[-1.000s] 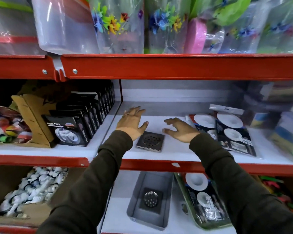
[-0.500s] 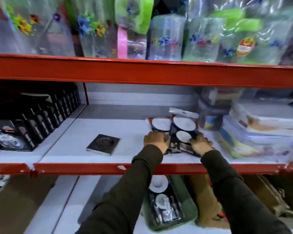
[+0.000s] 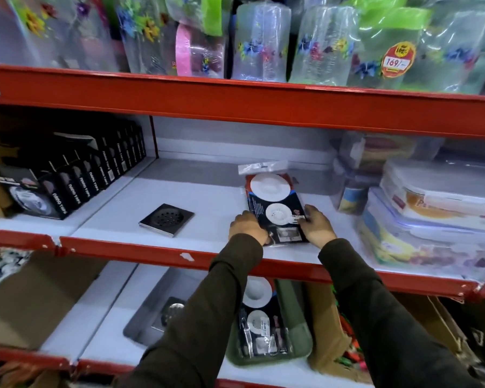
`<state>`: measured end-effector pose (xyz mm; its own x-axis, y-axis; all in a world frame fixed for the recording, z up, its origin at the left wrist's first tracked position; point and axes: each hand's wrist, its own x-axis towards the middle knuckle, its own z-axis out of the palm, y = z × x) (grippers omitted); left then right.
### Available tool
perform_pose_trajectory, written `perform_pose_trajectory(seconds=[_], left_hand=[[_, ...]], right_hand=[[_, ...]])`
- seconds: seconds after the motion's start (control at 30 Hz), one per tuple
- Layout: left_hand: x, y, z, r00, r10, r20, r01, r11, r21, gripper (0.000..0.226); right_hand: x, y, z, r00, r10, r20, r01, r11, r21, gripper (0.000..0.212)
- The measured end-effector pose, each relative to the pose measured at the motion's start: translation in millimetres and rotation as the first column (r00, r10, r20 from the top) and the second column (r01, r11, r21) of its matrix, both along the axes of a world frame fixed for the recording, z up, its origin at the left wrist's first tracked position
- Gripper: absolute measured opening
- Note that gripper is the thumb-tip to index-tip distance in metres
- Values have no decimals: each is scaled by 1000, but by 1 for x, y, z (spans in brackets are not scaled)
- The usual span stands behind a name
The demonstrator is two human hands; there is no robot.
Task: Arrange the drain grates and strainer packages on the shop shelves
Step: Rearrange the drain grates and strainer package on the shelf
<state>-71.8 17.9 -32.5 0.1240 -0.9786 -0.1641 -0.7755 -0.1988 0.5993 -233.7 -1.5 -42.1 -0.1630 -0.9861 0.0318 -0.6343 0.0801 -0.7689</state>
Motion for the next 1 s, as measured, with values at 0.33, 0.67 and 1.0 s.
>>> perform_pose_trajectory(seconds=[0.33,0.67,1.0], left_hand=[[7,25,-11,996,-39,-85,31,996,-86,31],[35,43,1,990,-99,103,124,952,-279,43],[205,43,-15,927,62,369,209,731,-649,51]], right_hand=[[-29,50,-7,969,-98,228,93,995,36,31],[15,77,15,988,-80,-130,42,962,-269,48],[165,36,21,885,372,-279,-410,907,-92,68]])
